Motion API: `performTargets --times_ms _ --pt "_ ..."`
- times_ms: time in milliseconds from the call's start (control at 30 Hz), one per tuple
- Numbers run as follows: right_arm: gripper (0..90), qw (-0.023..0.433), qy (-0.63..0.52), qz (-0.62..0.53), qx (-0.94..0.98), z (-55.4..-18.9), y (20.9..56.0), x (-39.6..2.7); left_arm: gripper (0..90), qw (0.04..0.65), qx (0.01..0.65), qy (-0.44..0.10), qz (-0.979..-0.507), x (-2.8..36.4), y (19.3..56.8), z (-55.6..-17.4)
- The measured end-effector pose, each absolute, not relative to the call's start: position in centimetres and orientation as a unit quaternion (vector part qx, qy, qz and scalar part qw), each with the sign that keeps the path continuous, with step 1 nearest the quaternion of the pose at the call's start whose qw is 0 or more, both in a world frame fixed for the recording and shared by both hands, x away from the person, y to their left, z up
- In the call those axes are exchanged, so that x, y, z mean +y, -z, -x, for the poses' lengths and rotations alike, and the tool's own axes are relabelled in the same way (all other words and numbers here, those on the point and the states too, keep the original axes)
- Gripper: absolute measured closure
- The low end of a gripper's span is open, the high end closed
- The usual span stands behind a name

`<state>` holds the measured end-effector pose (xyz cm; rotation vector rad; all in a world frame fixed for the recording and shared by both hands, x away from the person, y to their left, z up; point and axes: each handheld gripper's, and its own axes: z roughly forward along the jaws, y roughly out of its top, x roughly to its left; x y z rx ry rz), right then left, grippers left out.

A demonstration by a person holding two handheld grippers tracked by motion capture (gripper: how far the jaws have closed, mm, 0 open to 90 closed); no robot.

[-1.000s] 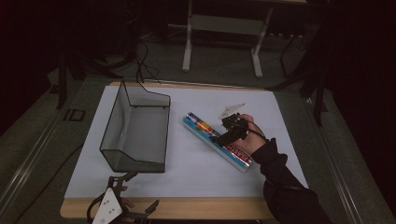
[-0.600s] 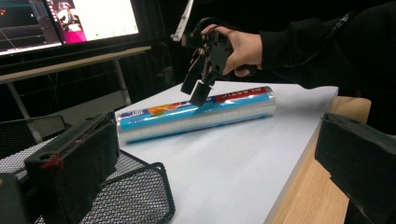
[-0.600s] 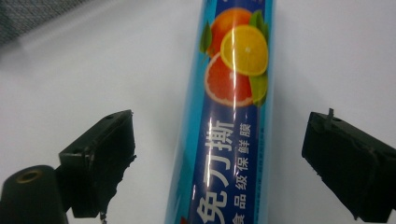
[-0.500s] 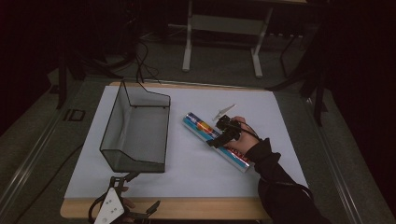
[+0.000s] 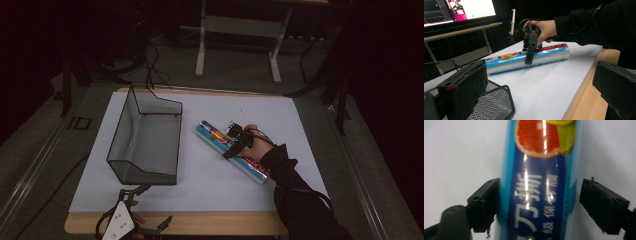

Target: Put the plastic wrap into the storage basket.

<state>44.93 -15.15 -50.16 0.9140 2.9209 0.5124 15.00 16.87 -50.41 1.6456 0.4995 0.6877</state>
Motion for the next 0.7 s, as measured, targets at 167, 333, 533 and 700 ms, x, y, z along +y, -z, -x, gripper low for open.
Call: performTargets --times_ms 167,333,533,700 --pt "26.2 0.004 -0.126 -0.307 0.943 -45.2 50.2 -14.2 0.5 0.601 0.215 -0.298 -0.709 16.9 50.4 -14.9" --pt "30.3 0.007 -0.09 -0.31 0.947 -45.0 50.3 -13.4 0.5 0.597 0.214 -0.303 -0.711 16.8 50.4 -14.9" --pt "31.7 0.01 -0.089 -0.332 0.939 -44.9 50.2 -13.2 0.5 0.595 0.214 -0.306 -0.712 16.8 50.4 -14.9" --pt "31.8 0.001 -0.111 -0.367 0.924 -45.2 50.1 -13.8 0.5 0.593 0.214 -0.307 -0.713 16.8 50.4 -15.0"
